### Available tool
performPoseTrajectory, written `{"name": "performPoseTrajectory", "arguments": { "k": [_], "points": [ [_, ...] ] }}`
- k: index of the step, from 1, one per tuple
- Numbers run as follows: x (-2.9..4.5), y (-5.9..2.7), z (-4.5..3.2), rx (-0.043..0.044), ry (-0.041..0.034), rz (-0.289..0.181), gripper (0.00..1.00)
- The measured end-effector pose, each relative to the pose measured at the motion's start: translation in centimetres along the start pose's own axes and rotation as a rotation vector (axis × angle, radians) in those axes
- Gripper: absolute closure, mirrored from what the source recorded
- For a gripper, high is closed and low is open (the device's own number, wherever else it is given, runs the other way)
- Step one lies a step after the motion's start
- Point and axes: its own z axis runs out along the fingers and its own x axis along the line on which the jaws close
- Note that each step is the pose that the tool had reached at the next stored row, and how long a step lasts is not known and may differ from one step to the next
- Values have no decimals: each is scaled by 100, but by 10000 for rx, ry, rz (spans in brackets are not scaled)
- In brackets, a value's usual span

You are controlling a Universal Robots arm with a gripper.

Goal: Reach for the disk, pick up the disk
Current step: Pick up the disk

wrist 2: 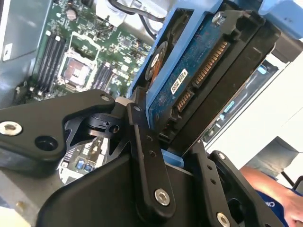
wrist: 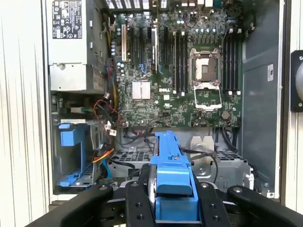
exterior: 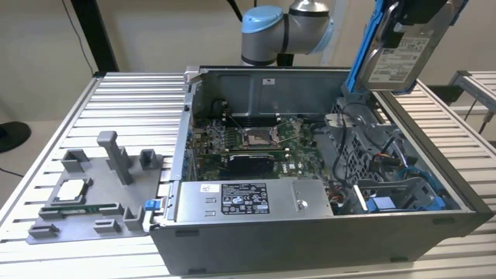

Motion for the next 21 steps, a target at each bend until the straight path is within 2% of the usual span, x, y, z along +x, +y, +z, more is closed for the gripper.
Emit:
{"name": "performPoseTrajectory", "arguments": {
  "k": [14,21],
  "points": [
    [320,-26,-1,0,-1,48,100],
    [533,-35,1,0,-1,63,100]
  ]
}}
